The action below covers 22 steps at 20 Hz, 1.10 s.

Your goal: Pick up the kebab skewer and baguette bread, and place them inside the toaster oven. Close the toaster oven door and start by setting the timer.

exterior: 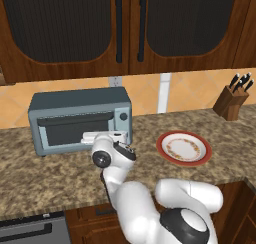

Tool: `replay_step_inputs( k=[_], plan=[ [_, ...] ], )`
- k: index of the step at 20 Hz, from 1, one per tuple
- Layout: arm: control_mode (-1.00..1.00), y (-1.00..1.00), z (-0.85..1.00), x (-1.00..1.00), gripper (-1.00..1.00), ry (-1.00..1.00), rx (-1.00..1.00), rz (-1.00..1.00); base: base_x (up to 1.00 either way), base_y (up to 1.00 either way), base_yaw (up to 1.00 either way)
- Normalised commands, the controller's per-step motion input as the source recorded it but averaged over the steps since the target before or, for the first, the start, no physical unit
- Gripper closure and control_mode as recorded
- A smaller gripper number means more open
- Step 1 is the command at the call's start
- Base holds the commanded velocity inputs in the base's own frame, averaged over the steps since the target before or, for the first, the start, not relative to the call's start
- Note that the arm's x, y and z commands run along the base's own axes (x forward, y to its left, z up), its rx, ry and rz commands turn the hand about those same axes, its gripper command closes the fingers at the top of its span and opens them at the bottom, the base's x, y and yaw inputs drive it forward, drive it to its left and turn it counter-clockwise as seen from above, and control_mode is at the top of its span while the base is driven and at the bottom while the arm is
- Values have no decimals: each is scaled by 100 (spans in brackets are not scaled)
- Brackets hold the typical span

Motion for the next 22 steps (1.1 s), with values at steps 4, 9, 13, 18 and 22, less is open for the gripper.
replay_step_inputs(
  k=[4,9,13,18,22],
  plan=[
    [-100,-14,0,0,-100,0,0,0,0,0,0],
    [-100,-19,-3,0,-100,0,0,3,0,0,0],
    [-100,-12,-6,0,-100,0,0,2,0,0,0],
    [-100,-3,-21,0,-100,-2,0,0,0,0,0],
    [-100,-7,-30,0,-100,-7,0,0,0,0,0]
  ],
)
